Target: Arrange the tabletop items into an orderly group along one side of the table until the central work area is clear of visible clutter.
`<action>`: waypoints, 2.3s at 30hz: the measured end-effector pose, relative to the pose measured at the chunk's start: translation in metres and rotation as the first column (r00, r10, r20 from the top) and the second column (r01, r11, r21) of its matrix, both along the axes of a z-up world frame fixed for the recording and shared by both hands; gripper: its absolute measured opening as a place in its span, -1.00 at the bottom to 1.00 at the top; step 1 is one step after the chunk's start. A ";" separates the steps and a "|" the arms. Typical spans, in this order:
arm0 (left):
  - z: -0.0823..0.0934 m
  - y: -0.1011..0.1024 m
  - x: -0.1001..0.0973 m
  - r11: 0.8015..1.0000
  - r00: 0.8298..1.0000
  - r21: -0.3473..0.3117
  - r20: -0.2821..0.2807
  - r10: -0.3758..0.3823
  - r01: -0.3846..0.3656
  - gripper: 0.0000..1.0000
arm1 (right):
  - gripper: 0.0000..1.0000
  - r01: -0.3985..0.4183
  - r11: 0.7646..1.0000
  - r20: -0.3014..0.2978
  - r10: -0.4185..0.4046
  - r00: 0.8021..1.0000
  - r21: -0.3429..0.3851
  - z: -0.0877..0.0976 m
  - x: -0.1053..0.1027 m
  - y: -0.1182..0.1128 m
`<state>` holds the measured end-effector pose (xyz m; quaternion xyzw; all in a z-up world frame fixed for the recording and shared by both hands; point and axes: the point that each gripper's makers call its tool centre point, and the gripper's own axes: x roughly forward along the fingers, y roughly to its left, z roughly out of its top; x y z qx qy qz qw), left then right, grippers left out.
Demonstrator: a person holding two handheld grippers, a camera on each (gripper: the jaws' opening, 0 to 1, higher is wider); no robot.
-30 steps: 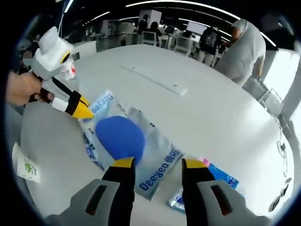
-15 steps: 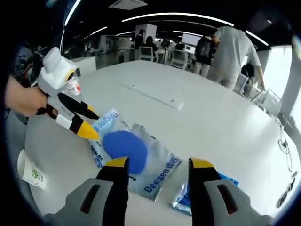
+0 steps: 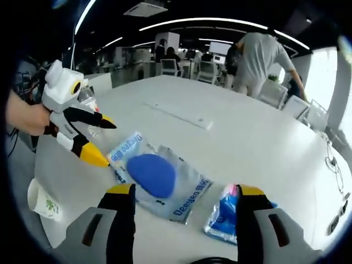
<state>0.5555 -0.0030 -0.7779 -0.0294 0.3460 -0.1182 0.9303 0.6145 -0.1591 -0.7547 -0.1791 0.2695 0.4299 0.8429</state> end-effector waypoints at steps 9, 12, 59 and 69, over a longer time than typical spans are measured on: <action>0.009 0.002 -0.017 0.998 0.998 0.019 -0.005 -0.060 0.061 0.58 | 0.51 -0.004 1.000 -0.007 0.004 1.000 -0.011 0.009 -0.014 -0.005; 0.014 0.005 -0.020 0.999 0.999 0.013 -0.003 -0.048 0.048 0.57 | 0.51 -0.005 1.000 -0.006 0.005 1.000 -0.008 0.011 -0.017 -0.006; 0.029 0.046 -0.148 0.999 0.999 -0.026 0.013 -0.030 0.030 0.50 | 0.45 -0.195 0.980 -0.055 0.197 0.979 0.031 0.009 -0.130 0.011; 0.020 0.038 -0.175 0.997 0.997 -0.028 0.000 -0.076 0.076 0.48 | 0.45 -0.247 0.968 -0.065 0.249 0.966 0.035 0.007 -0.151 0.016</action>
